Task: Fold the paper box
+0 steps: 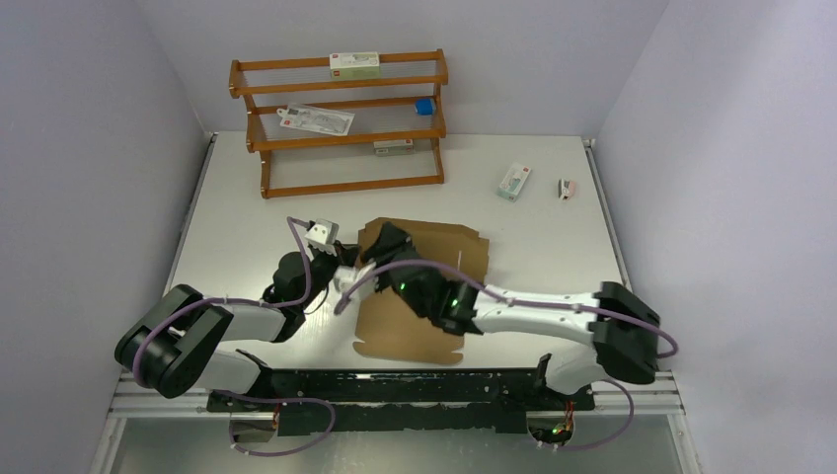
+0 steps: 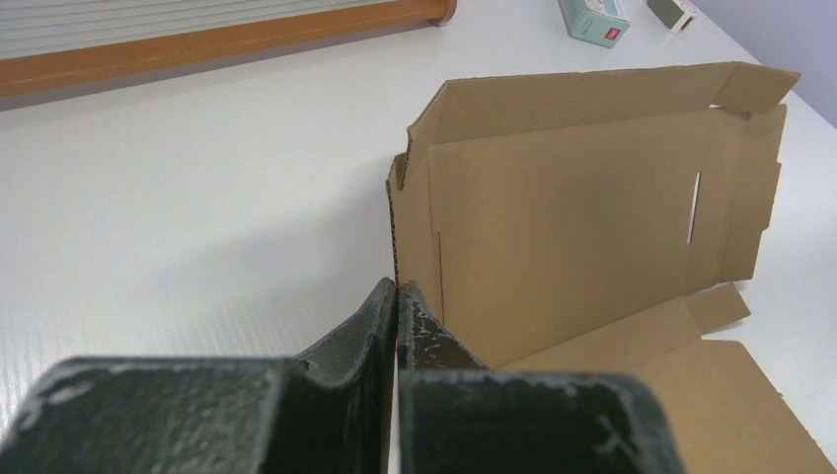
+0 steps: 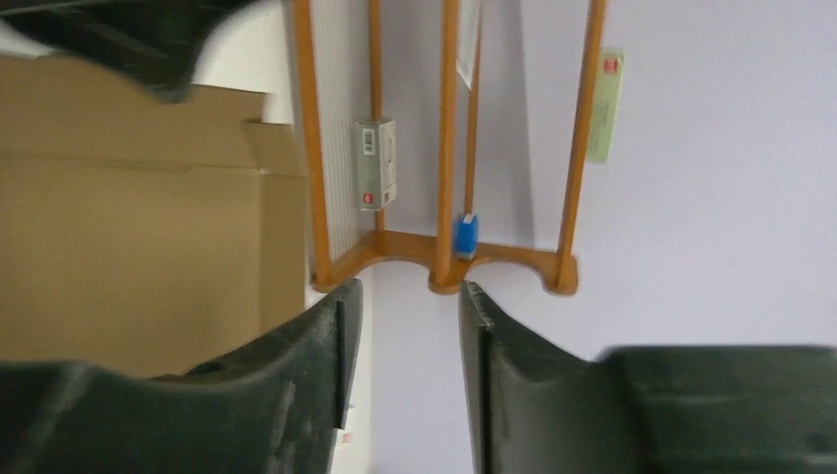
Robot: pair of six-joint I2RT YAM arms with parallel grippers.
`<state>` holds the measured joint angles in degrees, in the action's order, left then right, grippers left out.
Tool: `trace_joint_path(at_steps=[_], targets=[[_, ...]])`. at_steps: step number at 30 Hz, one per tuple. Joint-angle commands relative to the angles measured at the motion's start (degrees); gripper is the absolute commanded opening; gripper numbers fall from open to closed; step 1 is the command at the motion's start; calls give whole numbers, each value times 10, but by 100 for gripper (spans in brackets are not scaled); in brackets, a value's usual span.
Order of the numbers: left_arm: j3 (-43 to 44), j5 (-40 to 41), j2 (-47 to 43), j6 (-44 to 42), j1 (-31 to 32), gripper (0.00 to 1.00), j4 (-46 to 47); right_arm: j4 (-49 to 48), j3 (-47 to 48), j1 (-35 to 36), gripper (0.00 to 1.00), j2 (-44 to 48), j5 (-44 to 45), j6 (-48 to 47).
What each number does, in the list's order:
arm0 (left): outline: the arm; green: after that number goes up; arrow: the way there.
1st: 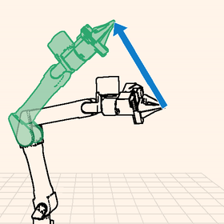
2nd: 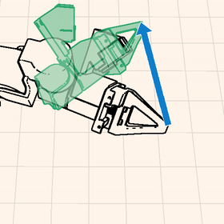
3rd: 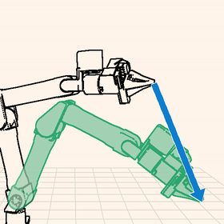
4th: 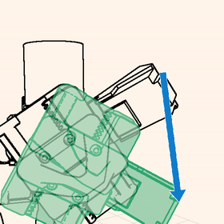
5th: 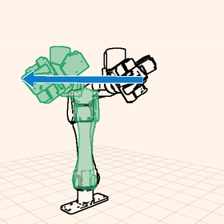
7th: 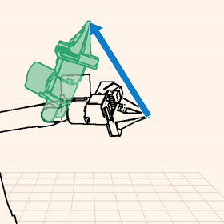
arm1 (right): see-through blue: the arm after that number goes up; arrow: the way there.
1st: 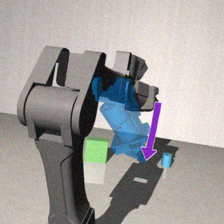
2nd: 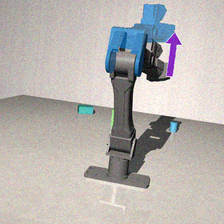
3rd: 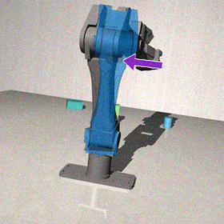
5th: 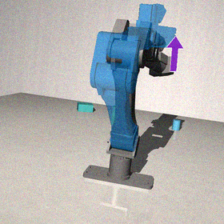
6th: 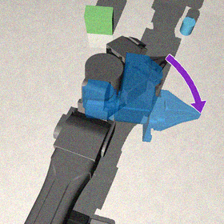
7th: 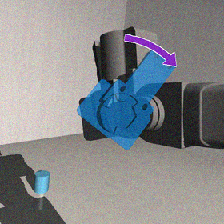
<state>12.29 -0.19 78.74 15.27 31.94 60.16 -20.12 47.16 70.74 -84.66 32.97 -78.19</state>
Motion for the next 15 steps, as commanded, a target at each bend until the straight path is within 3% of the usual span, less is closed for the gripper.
trace_joint_path(at_steps=[1,8,15], targets=[[4,1,-6,-23,1,5,10,242,77,-69,53,54,-101,175],[16,0,-12,-43,1,5,6,415,202,-194,61,31,-263,262],[23,1,-8,-53,0,5,11,518,301,-279,65,-31,-351,304]])
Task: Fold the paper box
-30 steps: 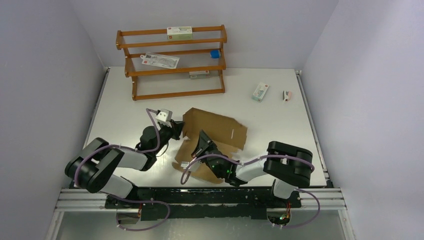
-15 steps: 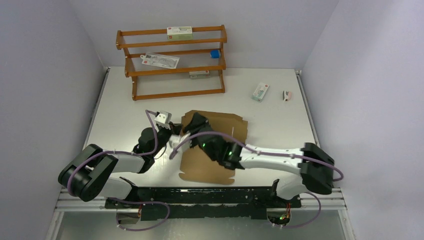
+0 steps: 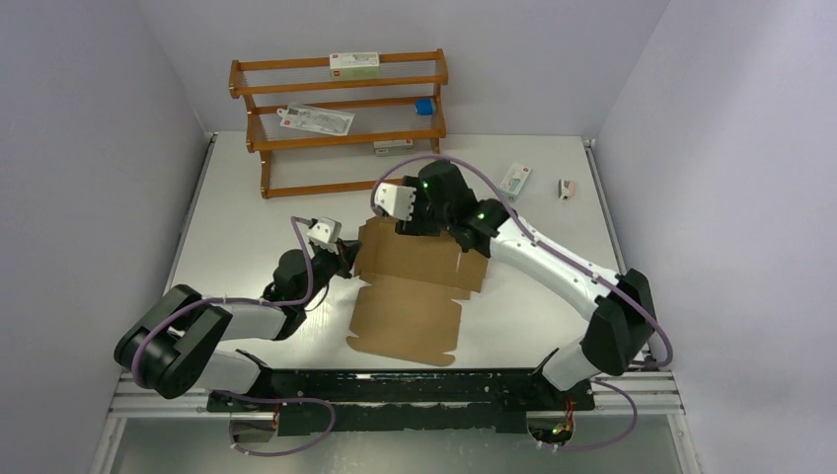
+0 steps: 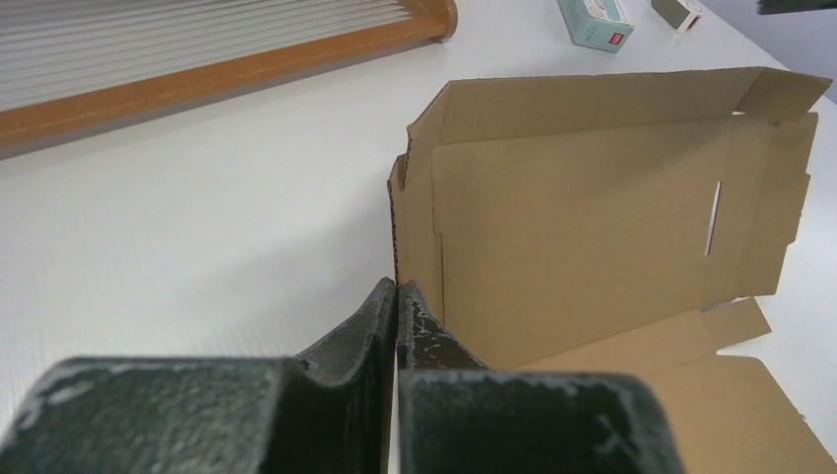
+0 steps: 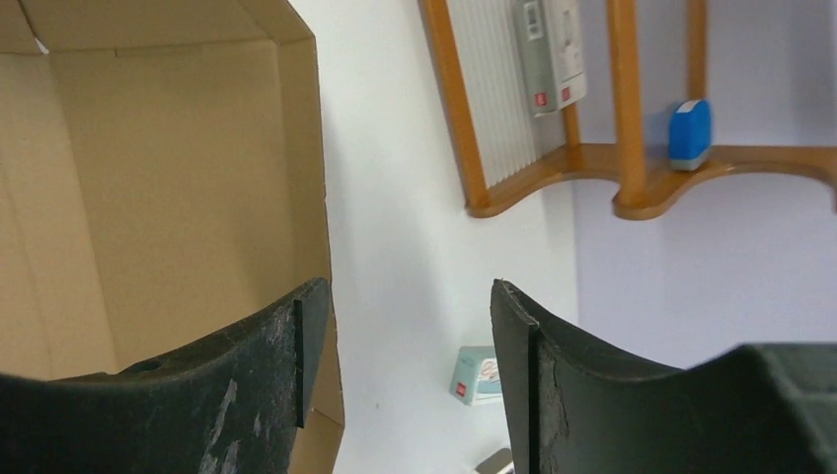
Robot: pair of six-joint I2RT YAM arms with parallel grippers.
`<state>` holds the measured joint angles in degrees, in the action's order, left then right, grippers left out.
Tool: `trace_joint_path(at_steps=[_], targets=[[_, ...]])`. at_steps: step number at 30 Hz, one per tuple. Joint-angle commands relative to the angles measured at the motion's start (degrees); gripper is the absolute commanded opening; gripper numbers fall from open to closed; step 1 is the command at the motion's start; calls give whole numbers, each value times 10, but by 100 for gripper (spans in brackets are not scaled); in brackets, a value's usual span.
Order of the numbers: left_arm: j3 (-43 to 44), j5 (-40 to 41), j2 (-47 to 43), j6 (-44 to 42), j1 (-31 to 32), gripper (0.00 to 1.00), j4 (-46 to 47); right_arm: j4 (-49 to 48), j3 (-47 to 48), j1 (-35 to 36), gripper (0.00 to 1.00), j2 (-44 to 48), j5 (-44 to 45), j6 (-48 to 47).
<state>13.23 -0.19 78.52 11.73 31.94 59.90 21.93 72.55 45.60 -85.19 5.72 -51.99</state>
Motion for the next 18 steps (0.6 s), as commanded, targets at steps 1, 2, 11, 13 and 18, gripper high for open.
trace_joint_path(at_steps=[1,2,11,13,18], targets=[[14,0,-5,-18,0,5,17,109,58,-35,65,-33,-88,43],[15,0,-5,-19,0,5,17,122,69,-43,65,-45,-100,45],[19,0,-11,-30,0,5,3,197,125,-86,65,-115,-156,51],[18,1,-14,-30,0,5,2,188,121,-90,63,-125,-145,41],[14,0,-19,-30,-1,5,3,175,121,-104,61,-131,-152,33]])
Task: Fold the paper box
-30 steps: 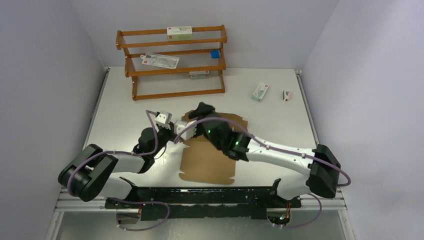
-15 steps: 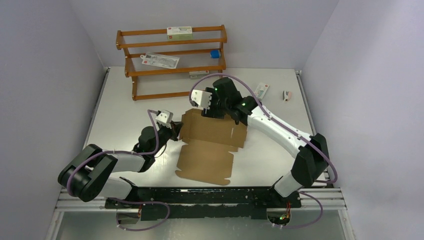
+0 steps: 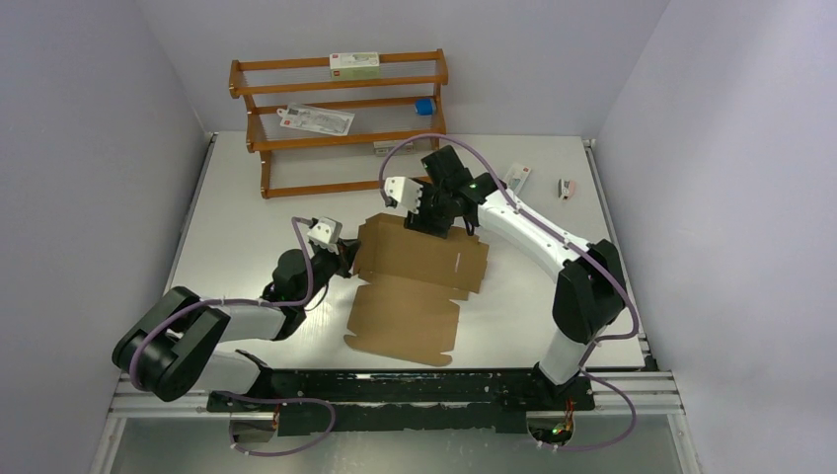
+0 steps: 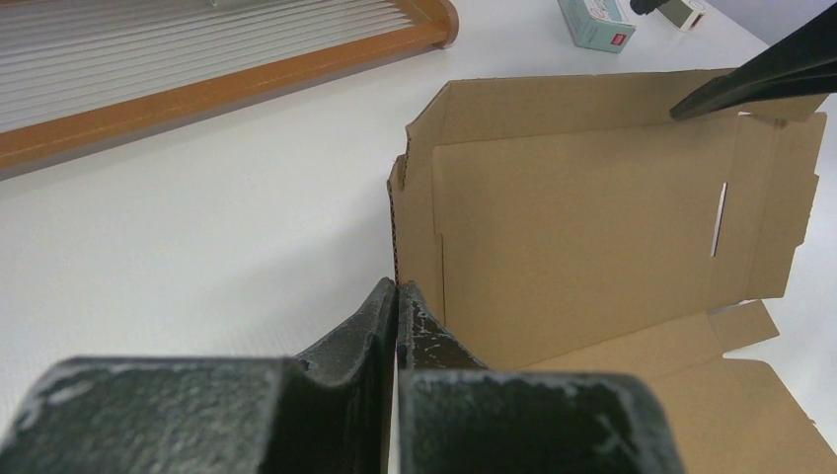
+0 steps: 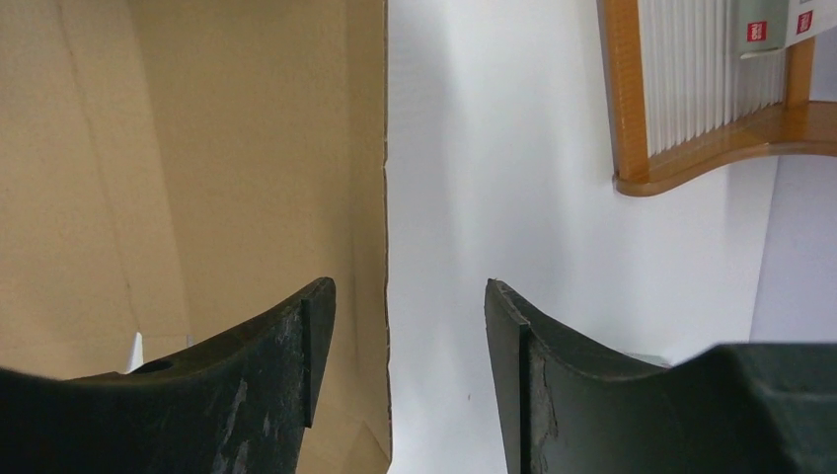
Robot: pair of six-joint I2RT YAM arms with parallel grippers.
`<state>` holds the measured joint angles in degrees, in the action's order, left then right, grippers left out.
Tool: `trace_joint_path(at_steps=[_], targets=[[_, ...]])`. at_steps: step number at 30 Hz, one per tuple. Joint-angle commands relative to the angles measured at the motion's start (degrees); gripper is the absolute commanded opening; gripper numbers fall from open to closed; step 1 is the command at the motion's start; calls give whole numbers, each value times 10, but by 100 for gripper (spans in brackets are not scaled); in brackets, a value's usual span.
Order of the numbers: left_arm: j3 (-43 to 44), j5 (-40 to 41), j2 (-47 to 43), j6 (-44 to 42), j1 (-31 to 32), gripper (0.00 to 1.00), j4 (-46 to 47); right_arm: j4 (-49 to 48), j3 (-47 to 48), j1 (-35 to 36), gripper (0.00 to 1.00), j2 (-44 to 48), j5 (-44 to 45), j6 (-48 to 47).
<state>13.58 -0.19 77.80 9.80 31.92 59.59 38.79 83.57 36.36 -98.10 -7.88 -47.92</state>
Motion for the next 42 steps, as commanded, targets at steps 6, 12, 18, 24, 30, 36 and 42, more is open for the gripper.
trace_joint_path(at_steps=[6,12,18,24,30,36,42], targets=[[14,0,-6,-11,0,5,8,15,11,-16,55,-12,-27,-18],[13,0,-9,-13,0,5,7,18,5,-18,50,-22,-31,-21],[15,1,-9,-15,0,5,5,19,-2,-19,43,-16,-29,-29],[25,-1,7,-11,0,5,18,-3,-22,-16,11,8,-18,-34],[49,-13,47,-7,0,5,60,-71,-79,15,0,54,66,-76],[76,-23,124,3,0,5,143,-199,-185,68,0,117,202,-152],[53,-39,188,27,2,5,252,-338,-295,115,0,157,312,-213]])
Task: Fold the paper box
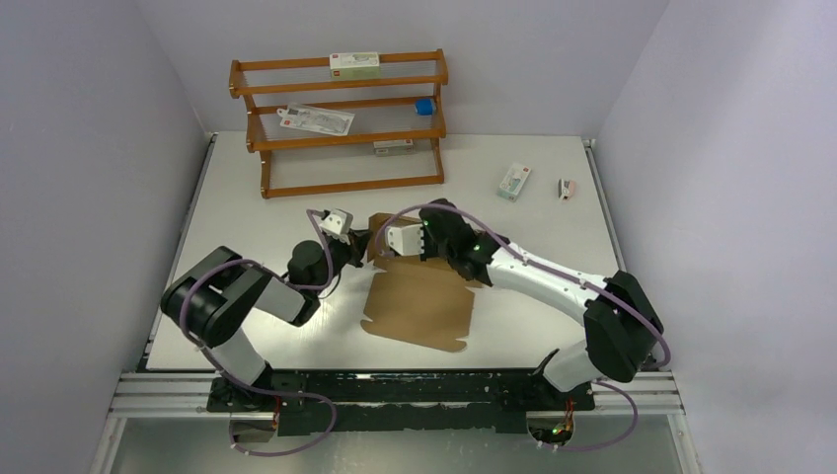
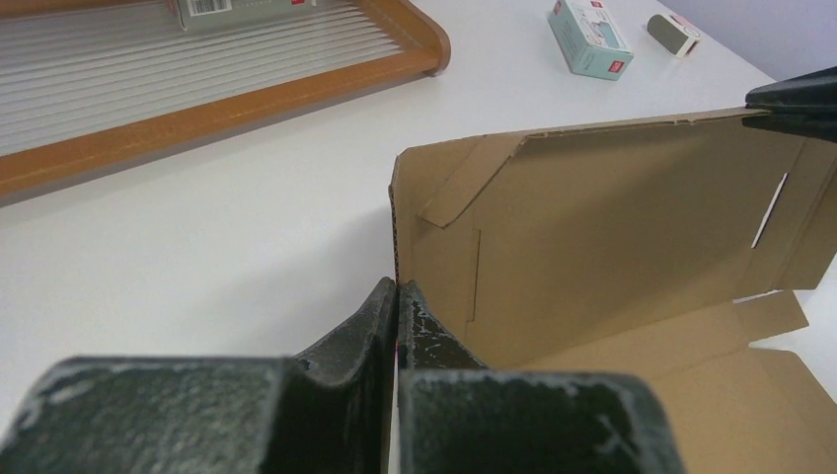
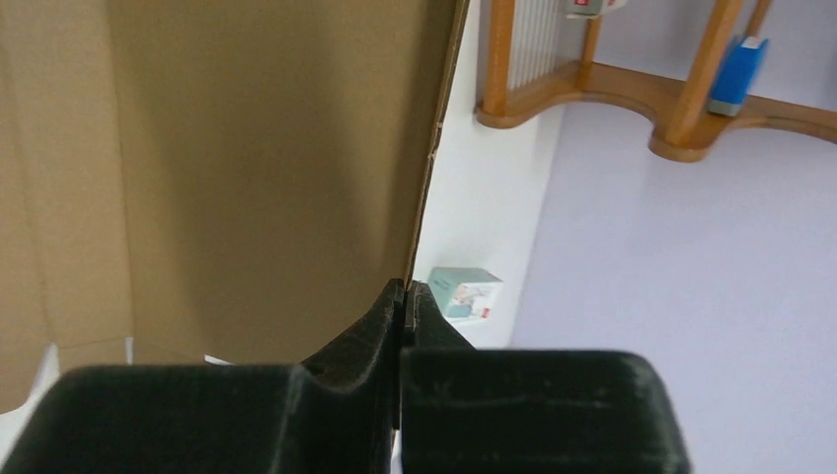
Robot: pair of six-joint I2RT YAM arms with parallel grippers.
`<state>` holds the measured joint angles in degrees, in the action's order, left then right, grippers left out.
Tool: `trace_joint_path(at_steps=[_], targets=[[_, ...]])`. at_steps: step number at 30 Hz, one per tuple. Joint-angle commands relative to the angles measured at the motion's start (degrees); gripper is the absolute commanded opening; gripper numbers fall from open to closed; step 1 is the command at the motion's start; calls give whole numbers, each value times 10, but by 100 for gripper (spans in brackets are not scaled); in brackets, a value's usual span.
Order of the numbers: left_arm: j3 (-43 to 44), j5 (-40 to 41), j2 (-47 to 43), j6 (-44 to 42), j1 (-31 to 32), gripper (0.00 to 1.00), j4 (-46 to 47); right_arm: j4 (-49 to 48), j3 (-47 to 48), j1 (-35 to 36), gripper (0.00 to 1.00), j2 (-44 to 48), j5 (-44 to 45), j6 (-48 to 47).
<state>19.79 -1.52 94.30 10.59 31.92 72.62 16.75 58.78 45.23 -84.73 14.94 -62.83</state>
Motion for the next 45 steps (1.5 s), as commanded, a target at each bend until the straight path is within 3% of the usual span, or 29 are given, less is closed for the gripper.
trace_joint_path(at_steps=[1,5,13,19,24,29,37,45], targets=[[-17,-26,26,21,2,5,134,-141,-65,34,0,31,98,-77],[-39,-36,13,24,11,6,148,-257,-138,66,0,56,142,-141],[-66,-36,-62,7,50,6,103,-350,-182,99,0,41,185,-160],[-56,-19,-114,-24,82,6,18,-421,-199,114,0,22,192,-166],[-60,12,-78,-25,97,6,23,-495,-237,128,0,19,187,-186],[-71,37,-16,-9,113,6,88,-591,-286,138,0,1,188,-214],[-68,80,-17,-24,167,10,75,-736,-351,175,0,-20,218,-288],[-94,96,35,3,175,11,125,-961,-411,217,0,-97,266,-377]])
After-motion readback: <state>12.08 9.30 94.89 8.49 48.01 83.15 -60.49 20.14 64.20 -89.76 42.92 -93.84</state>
